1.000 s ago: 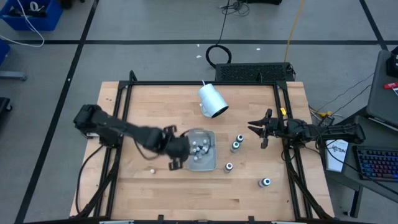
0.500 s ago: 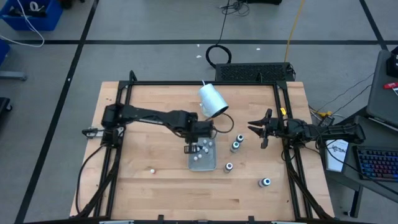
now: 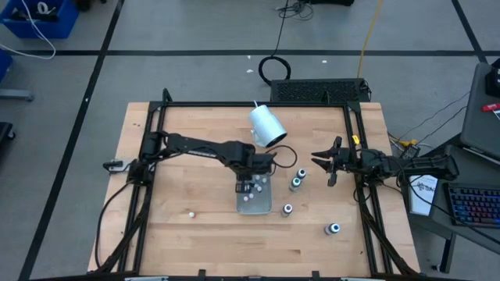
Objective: Pick & Place food coloring
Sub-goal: Put the small blue food coloring bottle into the gray bin
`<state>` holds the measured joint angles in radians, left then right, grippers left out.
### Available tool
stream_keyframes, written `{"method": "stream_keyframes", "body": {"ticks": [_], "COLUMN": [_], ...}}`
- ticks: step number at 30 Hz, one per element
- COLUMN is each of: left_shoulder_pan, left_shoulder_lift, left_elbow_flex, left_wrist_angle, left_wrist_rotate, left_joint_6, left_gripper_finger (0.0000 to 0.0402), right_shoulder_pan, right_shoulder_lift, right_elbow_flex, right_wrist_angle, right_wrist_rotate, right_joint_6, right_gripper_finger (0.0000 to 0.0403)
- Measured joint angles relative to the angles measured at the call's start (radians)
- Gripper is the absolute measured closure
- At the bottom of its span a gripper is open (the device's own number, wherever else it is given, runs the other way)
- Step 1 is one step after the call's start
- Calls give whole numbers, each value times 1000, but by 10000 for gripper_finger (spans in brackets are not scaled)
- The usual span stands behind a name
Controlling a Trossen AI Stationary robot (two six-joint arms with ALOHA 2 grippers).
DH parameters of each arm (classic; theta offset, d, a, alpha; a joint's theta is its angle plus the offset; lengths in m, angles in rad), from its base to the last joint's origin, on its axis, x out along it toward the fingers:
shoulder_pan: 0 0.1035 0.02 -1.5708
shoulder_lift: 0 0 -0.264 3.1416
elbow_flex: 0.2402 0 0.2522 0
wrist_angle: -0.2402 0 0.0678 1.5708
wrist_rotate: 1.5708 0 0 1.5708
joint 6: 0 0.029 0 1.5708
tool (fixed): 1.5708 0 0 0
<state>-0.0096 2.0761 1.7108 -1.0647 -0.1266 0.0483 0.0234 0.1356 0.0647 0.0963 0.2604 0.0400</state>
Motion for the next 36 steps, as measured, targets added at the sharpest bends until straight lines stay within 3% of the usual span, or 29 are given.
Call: {"method": "stream_keyframes", "body": {"ticks": [32,36], "left_shoulder_pan": [9,9], "left_shoulder_lift": [106,103], "left_elbow_flex": [-5,-7], "left_wrist_angle": [83,81], "left_wrist_rotate": [125,127], "left_joint_6": [0,-1], "left_gripper_finger": [336,302], "right_shoulder_pan": [0,0], "right_shoulder_lift": [2,2], "right_elbow_flex": [0,0], "right_wrist_angle": [-2,-2], "right_wrist_rotate": [0,0], "right_joint_6": [0,0], "right_gripper_finger": [325,325]}}
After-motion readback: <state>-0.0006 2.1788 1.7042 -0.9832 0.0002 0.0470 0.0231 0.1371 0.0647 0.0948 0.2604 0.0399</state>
